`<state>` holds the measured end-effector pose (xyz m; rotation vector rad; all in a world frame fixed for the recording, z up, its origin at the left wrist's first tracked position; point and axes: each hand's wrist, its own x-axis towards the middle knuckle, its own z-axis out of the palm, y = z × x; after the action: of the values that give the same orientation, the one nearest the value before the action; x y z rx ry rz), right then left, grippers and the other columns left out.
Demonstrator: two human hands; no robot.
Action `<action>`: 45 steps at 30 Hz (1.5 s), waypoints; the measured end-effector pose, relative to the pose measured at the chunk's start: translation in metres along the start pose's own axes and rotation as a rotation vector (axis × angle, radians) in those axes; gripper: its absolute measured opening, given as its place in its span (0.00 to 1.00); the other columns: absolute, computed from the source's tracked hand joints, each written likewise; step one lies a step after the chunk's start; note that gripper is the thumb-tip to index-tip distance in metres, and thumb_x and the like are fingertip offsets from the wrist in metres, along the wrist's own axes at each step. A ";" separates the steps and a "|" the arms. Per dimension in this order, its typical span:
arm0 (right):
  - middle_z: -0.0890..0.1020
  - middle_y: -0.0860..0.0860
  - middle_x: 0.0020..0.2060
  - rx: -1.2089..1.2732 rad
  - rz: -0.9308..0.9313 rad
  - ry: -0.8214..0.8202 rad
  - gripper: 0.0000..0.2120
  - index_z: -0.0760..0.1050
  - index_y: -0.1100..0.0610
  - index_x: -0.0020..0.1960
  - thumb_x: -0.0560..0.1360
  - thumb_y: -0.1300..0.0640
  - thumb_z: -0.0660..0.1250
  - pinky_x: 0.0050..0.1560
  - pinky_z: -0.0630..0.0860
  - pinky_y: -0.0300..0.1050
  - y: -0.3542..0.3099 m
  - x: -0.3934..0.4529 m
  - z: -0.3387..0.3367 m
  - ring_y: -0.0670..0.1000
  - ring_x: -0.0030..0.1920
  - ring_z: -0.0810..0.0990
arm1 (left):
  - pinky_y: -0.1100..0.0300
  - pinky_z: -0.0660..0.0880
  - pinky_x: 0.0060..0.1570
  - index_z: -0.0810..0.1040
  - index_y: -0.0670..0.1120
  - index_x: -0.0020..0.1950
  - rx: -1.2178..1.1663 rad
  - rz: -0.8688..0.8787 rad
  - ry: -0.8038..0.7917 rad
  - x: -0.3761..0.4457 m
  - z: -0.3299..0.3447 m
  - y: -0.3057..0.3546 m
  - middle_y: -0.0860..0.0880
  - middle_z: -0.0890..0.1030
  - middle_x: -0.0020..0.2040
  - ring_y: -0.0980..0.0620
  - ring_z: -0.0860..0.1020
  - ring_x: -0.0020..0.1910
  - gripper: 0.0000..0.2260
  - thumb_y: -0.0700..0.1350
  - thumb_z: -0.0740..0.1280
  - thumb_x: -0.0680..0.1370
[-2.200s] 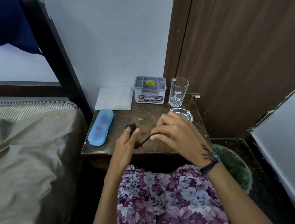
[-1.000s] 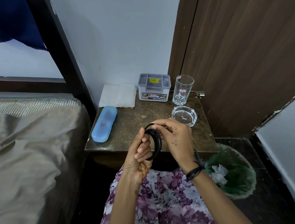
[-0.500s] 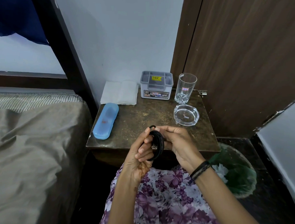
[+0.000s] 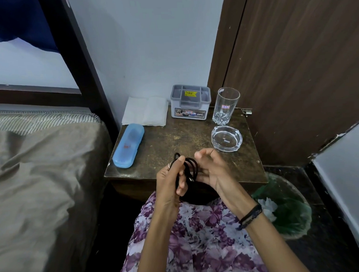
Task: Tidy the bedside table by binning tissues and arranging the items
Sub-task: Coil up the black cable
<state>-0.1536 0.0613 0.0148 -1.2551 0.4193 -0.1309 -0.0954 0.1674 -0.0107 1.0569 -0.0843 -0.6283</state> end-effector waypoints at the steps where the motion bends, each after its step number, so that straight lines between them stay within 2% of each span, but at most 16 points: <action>1: 0.83 0.55 0.43 -0.012 -0.019 -0.062 0.19 0.67 0.55 0.52 0.66 0.52 0.71 0.48 0.79 0.43 0.001 -0.001 0.000 0.51 0.43 0.82 | 0.70 0.56 0.15 0.70 0.50 0.24 -0.026 -0.005 0.024 0.000 0.000 0.000 0.53 0.67 0.15 0.61 0.60 0.12 0.15 0.53 0.68 0.67; 3: 0.81 0.56 0.45 -0.095 -0.079 -0.143 0.22 0.64 0.56 0.54 0.66 0.65 0.72 0.50 0.79 0.42 0.005 -0.002 0.001 0.49 0.43 0.82 | 0.69 0.58 0.17 0.70 0.49 0.23 -0.085 -0.019 0.067 0.002 -0.001 -0.002 0.53 0.66 0.14 0.61 0.60 0.13 0.18 0.49 0.66 0.73; 5: 0.81 0.54 0.44 -0.184 -0.151 -0.143 0.24 0.65 0.55 0.53 0.66 0.72 0.72 0.47 0.78 0.37 0.008 -0.001 0.002 0.45 0.43 0.82 | 0.70 0.61 0.17 0.71 0.50 0.22 -0.130 -0.033 0.097 0.003 -0.001 -0.004 0.53 0.65 0.14 0.60 0.60 0.12 0.20 0.48 0.65 0.76; 8: 0.82 0.55 0.44 -0.226 -0.225 -0.144 0.24 0.67 0.50 0.50 0.65 0.68 0.74 0.51 0.78 0.41 0.012 0.001 0.002 0.49 0.44 0.82 | 0.71 0.60 0.16 0.70 0.50 0.23 -0.170 -0.043 0.119 0.004 -0.001 -0.004 0.53 0.65 0.14 0.60 0.60 0.12 0.20 0.48 0.65 0.75; 12: 0.82 0.53 0.42 -0.315 -0.330 -0.067 0.12 0.74 0.46 0.45 0.68 0.59 0.74 0.51 0.75 0.40 0.019 0.002 0.004 0.53 0.46 0.81 | 0.71 0.58 0.13 0.69 0.48 0.26 -0.261 -0.018 0.085 0.007 -0.002 -0.002 0.54 0.65 0.14 0.61 0.60 0.11 0.14 0.50 0.68 0.67; 14: 0.83 0.55 0.43 -0.333 -0.369 -0.028 0.07 0.78 0.49 0.46 0.71 0.59 0.72 0.51 0.74 0.42 0.023 0.003 0.008 0.57 0.47 0.81 | 0.71 0.58 0.13 0.70 0.48 0.25 -0.296 -0.009 0.075 0.006 -0.003 -0.003 0.54 0.65 0.15 0.61 0.60 0.11 0.13 0.50 0.68 0.68; 17: 0.83 0.47 0.50 -0.242 -0.401 0.049 0.06 0.82 0.53 0.45 0.71 0.62 0.70 0.55 0.76 0.38 0.026 0.002 0.012 0.45 0.54 0.81 | 0.71 0.57 0.13 0.70 0.47 0.27 -0.306 -0.006 0.074 0.005 -0.004 -0.003 0.54 0.65 0.15 0.60 0.60 0.12 0.14 0.49 0.66 0.70; 19: 0.82 0.48 0.55 -0.197 -0.420 0.132 0.06 0.82 0.54 0.44 0.71 0.63 0.70 0.57 0.76 0.37 0.027 0.001 0.013 0.44 0.58 0.79 | 0.70 0.57 0.14 0.69 0.47 0.28 -0.294 -0.006 0.108 0.005 -0.006 -0.002 0.54 0.65 0.15 0.60 0.59 0.12 0.16 0.47 0.65 0.75; 25: 0.86 0.46 0.40 -0.236 -0.477 0.288 0.03 0.83 0.55 0.42 0.69 0.58 0.72 0.46 0.76 0.31 0.030 -0.007 0.017 0.44 0.44 0.84 | 0.71 0.59 0.16 0.68 0.46 0.29 -0.201 -0.007 0.203 0.005 -0.010 0.000 0.53 0.67 0.17 0.60 0.61 0.15 0.16 0.46 0.65 0.77; 28: 0.86 0.44 0.38 -0.235 -0.497 0.309 0.03 0.83 0.53 0.41 0.68 0.58 0.72 0.45 0.77 0.31 0.028 -0.009 0.017 0.43 0.43 0.84 | 0.68 0.64 0.23 0.68 0.47 0.29 -0.103 0.005 0.227 0.005 -0.009 -0.003 0.54 0.69 0.20 0.59 0.64 0.19 0.17 0.48 0.65 0.76; 31: 0.86 0.46 0.39 -0.232 -0.540 0.316 0.05 0.83 0.54 0.41 0.67 0.55 0.72 0.45 0.78 0.33 0.025 -0.011 0.014 0.45 0.44 0.84 | 0.58 0.71 0.43 0.71 0.46 0.33 -0.034 0.040 0.232 0.006 -0.011 -0.003 0.45 0.74 0.35 0.51 0.73 0.36 0.13 0.49 0.66 0.76; 33: 0.86 0.47 0.40 -0.236 -0.548 0.312 0.05 0.83 0.54 0.42 0.67 0.55 0.72 0.45 0.78 0.34 0.024 -0.011 0.013 0.45 0.44 0.84 | 0.54 0.72 0.51 0.75 0.45 0.38 -0.012 0.061 0.234 0.006 -0.011 -0.001 0.41 0.75 0.42 0.47 0.74 0.44 0.10 0.49 0.66 0.76; 35: 0.86 0.48 0.40 -0.212 -0.523 0.318 0.04 0.83 0.54 0.42 0.67 0.55 0.72 0.46 0.79 0.35 0.025 -0.011 0.011 0.46 0.44 0.84 | 0.57 0.75 0.49 0.79 0.45 0.37 -0.011 0.069 0.227 0.006 -0.010 -0.001 0.43 0.79 0.41 0.49 0.77 0.43 0.10 0.49 0.66 0.76; 39: 0.86 0.48 0.40 -0.194 -0.461 0.333 0.03 0.83 0.51 0.42 0.68 0.55 0.72 0.48 0.80 0.40 0.032 -0.011 0.001 0.48 0.44 0.84 | 0.63 0.79 0.42 0.79 0.49 0.27 -0.026 0.036 0.209 0.004 -0.009 -0.005 0.46 0.79 0.37 0.52 0.79 0.39 0.16 0.49 0.66 0.75; 42: 0.85 0.47 0.40 -0.302 -0.437 0.350 0.03 0.82 0.48 0.43 0.69 0.52 0.71 0.50 0.79 0.41 0.037 -0.015 -0.006 0.46 0.45 0.84 | 0.65 0.80 0.38 0.80 0.48 0.33 -0.066 0.025 0.212 0.005 -0.011 -0.009 0.49 0.82 0.34 0.55 0.81 0.35 0.09 0.48 0.68 0.72; 45: 0.84 0.43 0.42 -0.448 -0.427 0.340 0.05 0.82 0.45 0.45 0.71 0.54 0.70 0.50 0.75 0.30 0.041 -0.015 -0.010 0.40 0.47 0.81 | 0.67 0.79 0.35 0.79 0.44 0.39 -0.088 0.021 0.199 0.005 -0.011 -0.012 0.51 0.84 0.34 0.57 0.82 0.34 0.05 0.45 0.69 0.71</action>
<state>-0.1766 0.0697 -0.0228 -1.7627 0.4826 -0.6481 -0.0924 0.1696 -0.0275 1.0267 0.1049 -0.5010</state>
